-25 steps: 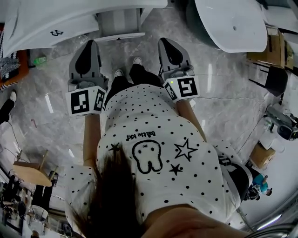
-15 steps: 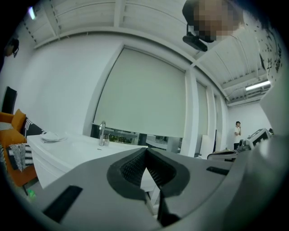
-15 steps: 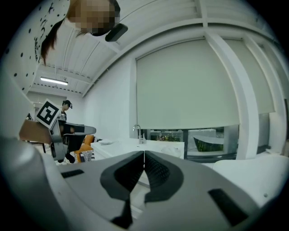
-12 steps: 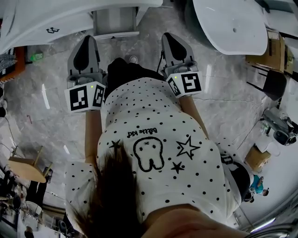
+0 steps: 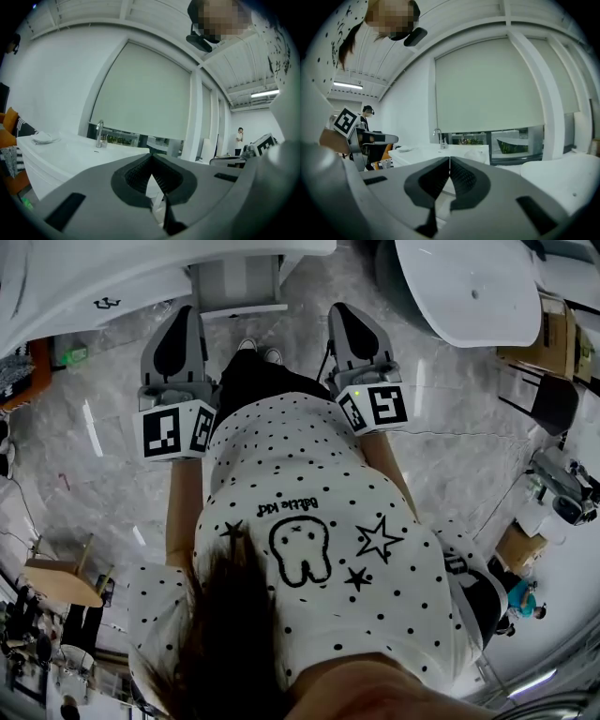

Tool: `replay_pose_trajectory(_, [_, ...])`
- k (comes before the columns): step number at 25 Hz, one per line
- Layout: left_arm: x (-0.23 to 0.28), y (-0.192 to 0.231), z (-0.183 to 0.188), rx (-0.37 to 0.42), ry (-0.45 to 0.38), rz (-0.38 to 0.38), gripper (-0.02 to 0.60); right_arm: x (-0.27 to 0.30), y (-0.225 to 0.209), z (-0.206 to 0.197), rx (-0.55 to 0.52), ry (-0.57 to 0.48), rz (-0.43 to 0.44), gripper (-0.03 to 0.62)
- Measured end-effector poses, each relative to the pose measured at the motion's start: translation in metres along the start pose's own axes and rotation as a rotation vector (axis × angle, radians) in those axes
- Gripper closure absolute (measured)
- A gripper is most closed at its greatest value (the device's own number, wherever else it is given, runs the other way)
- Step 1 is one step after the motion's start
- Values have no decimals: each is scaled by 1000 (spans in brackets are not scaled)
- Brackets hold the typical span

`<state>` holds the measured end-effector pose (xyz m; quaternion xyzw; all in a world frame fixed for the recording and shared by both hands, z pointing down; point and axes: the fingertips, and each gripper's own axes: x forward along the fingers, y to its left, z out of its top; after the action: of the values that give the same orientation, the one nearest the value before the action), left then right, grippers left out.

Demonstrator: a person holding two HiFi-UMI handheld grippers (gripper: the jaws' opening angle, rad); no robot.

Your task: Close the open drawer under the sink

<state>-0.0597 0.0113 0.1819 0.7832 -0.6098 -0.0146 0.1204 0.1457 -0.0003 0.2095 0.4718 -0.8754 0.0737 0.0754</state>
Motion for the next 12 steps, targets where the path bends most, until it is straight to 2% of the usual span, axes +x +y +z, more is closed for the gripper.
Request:
replay_pose_trajectory(6, [21,12,18,18,7,-55,577,14,-2,13,19,-11,-62,580])
replay_pose_trajectory(12, [30,28,18,29,11,-104,577,29,10,11,24,-18,-97,580])
